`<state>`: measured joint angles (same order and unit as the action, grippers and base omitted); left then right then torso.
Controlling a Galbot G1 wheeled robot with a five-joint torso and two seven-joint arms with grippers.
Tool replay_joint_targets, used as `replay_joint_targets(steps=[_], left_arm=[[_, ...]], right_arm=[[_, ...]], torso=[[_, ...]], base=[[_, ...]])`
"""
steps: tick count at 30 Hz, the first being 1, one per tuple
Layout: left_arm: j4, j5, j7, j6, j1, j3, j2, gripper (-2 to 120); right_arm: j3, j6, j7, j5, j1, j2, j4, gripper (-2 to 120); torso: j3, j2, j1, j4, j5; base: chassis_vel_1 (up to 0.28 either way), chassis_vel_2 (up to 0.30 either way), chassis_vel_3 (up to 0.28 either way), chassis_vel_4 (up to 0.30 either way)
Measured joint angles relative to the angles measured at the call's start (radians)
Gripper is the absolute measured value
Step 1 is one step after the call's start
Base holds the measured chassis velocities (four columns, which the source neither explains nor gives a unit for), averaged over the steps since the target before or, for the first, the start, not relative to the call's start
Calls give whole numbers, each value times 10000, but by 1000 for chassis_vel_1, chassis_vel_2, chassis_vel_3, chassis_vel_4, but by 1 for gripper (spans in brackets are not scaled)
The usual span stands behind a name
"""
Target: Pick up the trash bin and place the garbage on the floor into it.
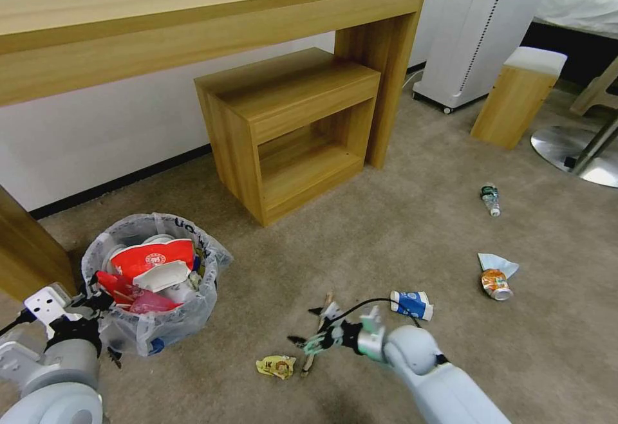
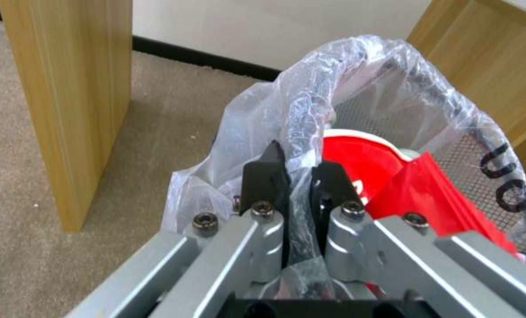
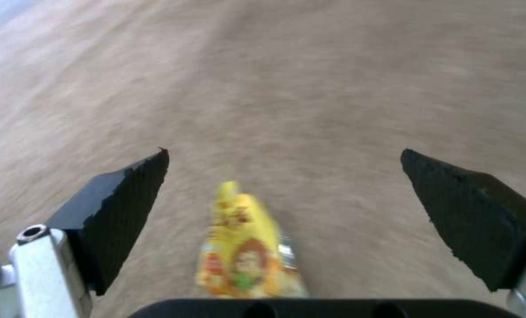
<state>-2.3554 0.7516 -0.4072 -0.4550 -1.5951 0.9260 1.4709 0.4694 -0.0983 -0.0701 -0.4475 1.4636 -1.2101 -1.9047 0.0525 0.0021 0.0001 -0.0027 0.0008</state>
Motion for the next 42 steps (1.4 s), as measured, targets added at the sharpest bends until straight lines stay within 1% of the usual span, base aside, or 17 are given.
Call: replay_joint_targets(steps=[1, 2, 4, 5, 7, 9, 10, 11, 12, 13, 15, 18, 19, 21, 23, 32, 42], left_arm=[[0, 0, 0, 0, 0, 0, 0, 3], [-7, -63, 0, 27, -32, -9, 35, 3], [-14, -103, 1, 47, -59, -14, 49, 3], [-14, -103, 1, 47, -59, -14, 49, 3], [-29, -180, 6, 80, -93, 2, 76, 3], [-34, -202, 7, 83, -99, 11, 84, 3], [-44, -259, 12, 99, -115, 25, 113, 3], [-50, -304, 15, 113, -129, 27, 136, 3], [-59, -390, 15, 123, -147, 24, 175, 3], [-59, -390, 15, 123, -147, 24, 175, 3], [-81, -522, 17, 128, -157, 0, 254, 3], [-111, -555, 17, 129, -154, 0, 282, 3], [-133, -607, 15, 129, -145, -1, 312, 3], [-138, -641, 14, 129, -135, -6, 331, 3], [-138, -816, 4, 129, -92, -120, 419, 3], [-134, -1121, -9, 126, -34, -415, 575, 3], [-117, -1443, -12, 125, 7, -726, 703, 3]], right_arm=[[0, 0, 0, 0, 0, 0, 0, 100], [-349, 924, -568, -269, -118, 264, 157, 100], [-613, 1523, -1065, -343, -278, 425, 333, 100], [-613, 1523, -1065, -343, -278, 425, 333, 100], [-1231, 2843, -1529, -530, -679, 615, 604, 100], [-1413, 3228, -1597, -625, -822, 642, 680, 100], [-1832, 4264, -2014, -636, -1221, 621, 953, 100], [-2097, 4637, -2499, -420, -1539, 563, 1272, 100], [-2480, 4585, -3547, 252, -2092, 443, 1883, 100], [-2480, 4585, -3547, 252, -2092, 443, 1883, 100], [-3304, 4099, -5247, 1699, -3126, 124, 3173, 100], [-3679, 3857, -5748, 2171, -3548, -47, 3822, 100], [-4075, 3409, -6342, 2735, -4007, -292, 4640, 100], [-4194, 3153, -6637, 2963, -4160, -393, 4941, 100], [-4465, 2397, -7787, 3443, -4513, -677, 5750, 100], [-4656, 1903, -8427, 3987, -4813, -847, 6467, 100], [-4590, 1022, -8861, 4784, -5279, -1401, 8259, 100]], torso=[[0, 0, 0, 0, 0], [1, 0, 0, 1, -1], [1, 0, 0, 3, 0], [1, 0, 0, 3, 0], [2, 0, 0, 3, 1], [1, 0, 0, 1, -1], [1, 0, 0, 2, -1], [2, 0, -1, 2, 0], [2, 0, 0, 2, -2], [2, 0, 0, 2, -2], [2, 0, 0, 4, 0], [2, -1, 0, 4, -3], [2, 0, 0, 3, -1], [2, 0, 0, 3, -3], [3, -1, 0, 3, -2], [2, -1, 0, 1, -2], [2, 0, 0, 1, -1]], base=[[0, 0, 0, 0], [0, 0, 0, 0], [0, 0, 0, 0], [0, 0, 0, 0], [0, 0, 0, 0], [0, 0, 0, 0], [0, 0, 0, 0], [0, 0, 0, 0], [0, 0, 0, 0], [0, 0, 0, 0], [0, 0, 0, 0], [0, 0, 0, 0], [0, 0, 0, 0], [0, 0, 0, 0], [0, 0, 0, 0], [0, 0, 0, 0], [0, 0, 0, 0]])
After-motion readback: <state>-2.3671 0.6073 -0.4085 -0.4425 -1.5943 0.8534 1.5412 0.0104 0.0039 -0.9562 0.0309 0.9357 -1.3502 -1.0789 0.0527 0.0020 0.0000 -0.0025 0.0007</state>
